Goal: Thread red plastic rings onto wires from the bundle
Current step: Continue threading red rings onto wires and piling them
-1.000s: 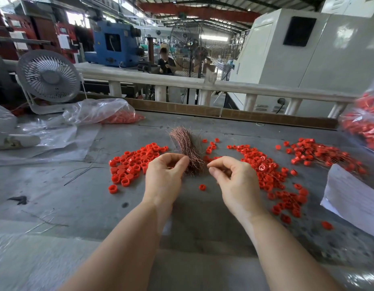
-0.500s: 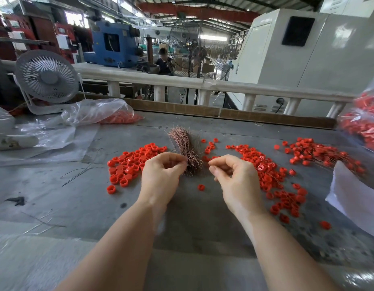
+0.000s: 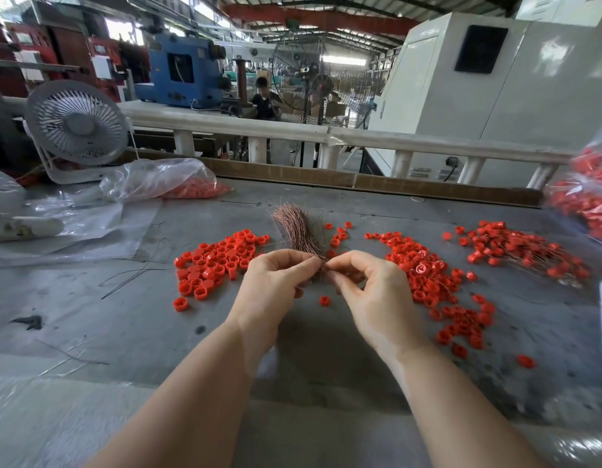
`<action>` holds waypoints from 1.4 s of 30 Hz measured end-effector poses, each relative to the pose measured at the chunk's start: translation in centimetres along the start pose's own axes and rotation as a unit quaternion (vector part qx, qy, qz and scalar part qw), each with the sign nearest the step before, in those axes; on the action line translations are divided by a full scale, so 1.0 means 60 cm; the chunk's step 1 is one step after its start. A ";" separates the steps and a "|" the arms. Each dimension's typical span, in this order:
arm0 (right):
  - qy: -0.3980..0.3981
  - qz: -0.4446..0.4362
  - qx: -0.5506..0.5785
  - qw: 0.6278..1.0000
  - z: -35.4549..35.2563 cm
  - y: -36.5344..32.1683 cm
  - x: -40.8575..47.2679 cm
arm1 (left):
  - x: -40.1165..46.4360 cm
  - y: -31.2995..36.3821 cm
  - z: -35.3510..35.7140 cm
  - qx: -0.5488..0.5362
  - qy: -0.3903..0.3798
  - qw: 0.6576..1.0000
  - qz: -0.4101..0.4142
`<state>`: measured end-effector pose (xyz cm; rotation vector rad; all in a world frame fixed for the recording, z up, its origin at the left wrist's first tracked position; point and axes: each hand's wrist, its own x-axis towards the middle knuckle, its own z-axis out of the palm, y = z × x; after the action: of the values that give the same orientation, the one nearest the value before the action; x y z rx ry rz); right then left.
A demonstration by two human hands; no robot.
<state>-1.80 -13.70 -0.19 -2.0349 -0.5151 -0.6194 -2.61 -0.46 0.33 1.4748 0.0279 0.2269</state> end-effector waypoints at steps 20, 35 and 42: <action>-0.010 -0.004 0.006 1.000 -0.003 -0.009 -0.001 | -0.001 0.001 0.000 -0.004 0.020 1.000 0.016; -0.011 -0.007 0.017 1.000 -0.005 -0.012 -0.001 | -0.001 0.004 -0.001 -0.013 0.020 1.000 0.011; -0.007 0.002 0.028 1.000 -0.006 -0.009 -0.001 | -0.004 0.006 0.001 -0.016 0.016 1.000 0.016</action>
<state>-2.21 -13.77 0.29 -1.9876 -0.5304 -0.5823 -2.87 -0.53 0.65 1.4409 0.0257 0.2755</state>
